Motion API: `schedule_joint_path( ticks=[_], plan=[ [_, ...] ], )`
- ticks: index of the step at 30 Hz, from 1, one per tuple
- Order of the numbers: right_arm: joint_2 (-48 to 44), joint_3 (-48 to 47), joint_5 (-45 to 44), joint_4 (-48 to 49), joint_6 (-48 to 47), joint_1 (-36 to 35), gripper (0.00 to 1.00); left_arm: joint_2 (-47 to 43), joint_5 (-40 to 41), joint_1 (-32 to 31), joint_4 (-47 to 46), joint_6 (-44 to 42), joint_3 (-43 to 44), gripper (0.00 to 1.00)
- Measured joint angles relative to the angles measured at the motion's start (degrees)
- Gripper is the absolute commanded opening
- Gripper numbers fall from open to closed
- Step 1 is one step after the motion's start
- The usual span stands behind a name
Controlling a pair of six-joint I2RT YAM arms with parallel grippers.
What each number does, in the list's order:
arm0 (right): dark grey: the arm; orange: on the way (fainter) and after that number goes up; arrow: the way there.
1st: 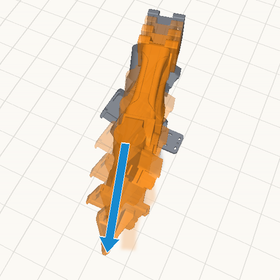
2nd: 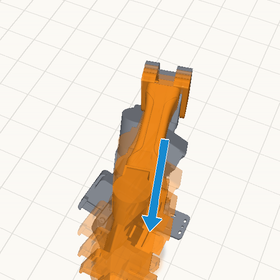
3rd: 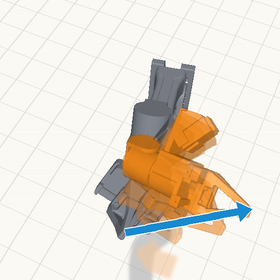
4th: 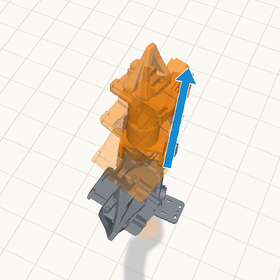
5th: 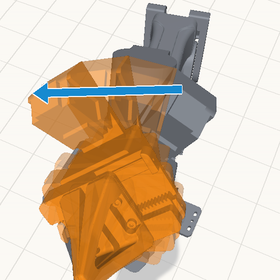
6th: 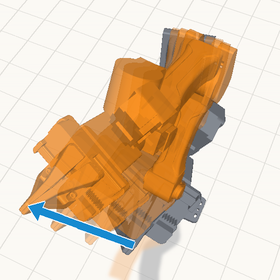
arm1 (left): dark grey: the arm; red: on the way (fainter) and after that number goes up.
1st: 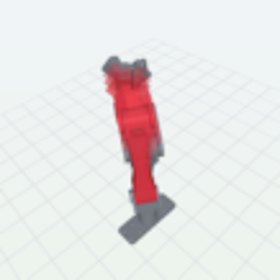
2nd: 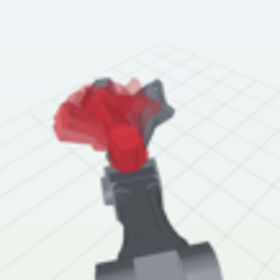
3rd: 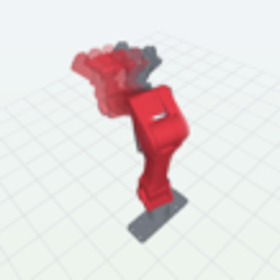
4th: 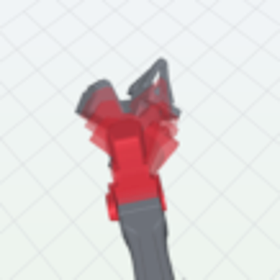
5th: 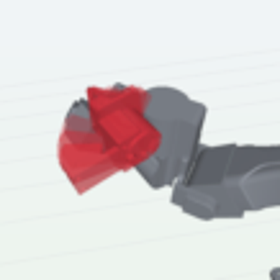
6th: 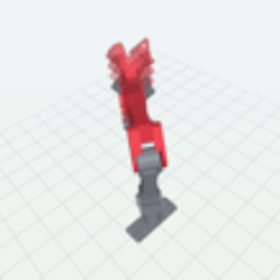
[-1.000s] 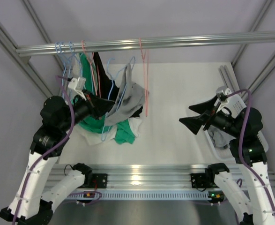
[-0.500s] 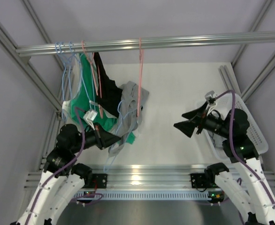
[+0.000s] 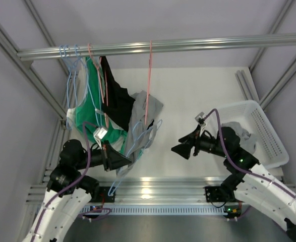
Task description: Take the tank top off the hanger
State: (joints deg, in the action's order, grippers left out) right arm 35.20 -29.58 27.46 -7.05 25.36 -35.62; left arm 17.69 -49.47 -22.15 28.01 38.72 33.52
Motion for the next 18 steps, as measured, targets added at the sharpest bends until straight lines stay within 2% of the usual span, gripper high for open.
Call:
schedule_joint_path(
  ticks=[8, 13, 18],
  plan=[
    [3.82, 1.09, -22.40, 9.68, -1.75, -21.77, 0.70, -2.51, -6.71, 0.00, 0.00, 1.57, 0.00, 0.00],
    [10.27, 0.66, -32.72, 13.03, -4.17, -24.35, 0.65, -3.69, -7.82, 0.00, 0.00, 2.10, 0.00, 0.00],
    [15.41, -0.72, -38.14, 15.32, -6.45, -24.35, 0.61, -3.69, -8.28, 0.00, 0.00, 2.10, 0.00, 0.00]
  ],
)
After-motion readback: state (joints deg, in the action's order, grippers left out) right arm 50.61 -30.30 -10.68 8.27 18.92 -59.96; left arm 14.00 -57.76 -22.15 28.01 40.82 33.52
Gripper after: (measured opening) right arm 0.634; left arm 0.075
